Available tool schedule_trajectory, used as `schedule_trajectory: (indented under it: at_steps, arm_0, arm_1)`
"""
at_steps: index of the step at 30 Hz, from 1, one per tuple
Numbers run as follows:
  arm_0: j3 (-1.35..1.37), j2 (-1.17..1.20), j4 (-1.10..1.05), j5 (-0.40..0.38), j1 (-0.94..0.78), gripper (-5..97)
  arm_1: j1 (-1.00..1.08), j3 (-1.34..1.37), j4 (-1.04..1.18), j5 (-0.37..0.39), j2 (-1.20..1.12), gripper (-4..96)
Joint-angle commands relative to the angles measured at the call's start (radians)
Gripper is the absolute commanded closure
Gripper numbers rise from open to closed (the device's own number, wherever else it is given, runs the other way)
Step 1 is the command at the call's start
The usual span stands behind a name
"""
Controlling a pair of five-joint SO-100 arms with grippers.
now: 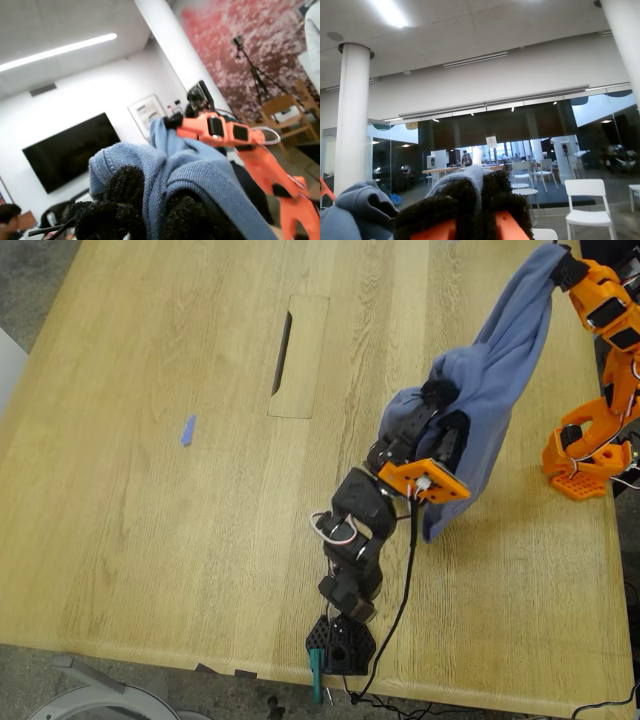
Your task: Fold a T-shirt
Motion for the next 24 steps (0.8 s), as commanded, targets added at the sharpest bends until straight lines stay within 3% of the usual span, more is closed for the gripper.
schedule_trajectory:
  at_steps: [1, 6, 15, 24]
  arm_0:
    - [0.002, 0.124, 0.041, -0.012, 0.032, 92]
    - [0.029, 0.141, 0.137, -0.017, 0.143, 92]
    - [0.051, 0.141, 0.195, -0.115, 0.339, 92]
    - [0.121, 0.140, 0.230, -0.126, 0.485, 92]
  arm_1:
    - [0.002, -0.060, 0.025, -0.005, 0.041, 91.4]
    - [-0.008, -0.058, 0.086, -0.003, 0.083, 91.4]
    - [-0.081, -0.032, 0.098, -0.005, 0.092, 91.4]
    - [-0.242, 0.025, 0.227, -0.031, 0.104, 91.4]
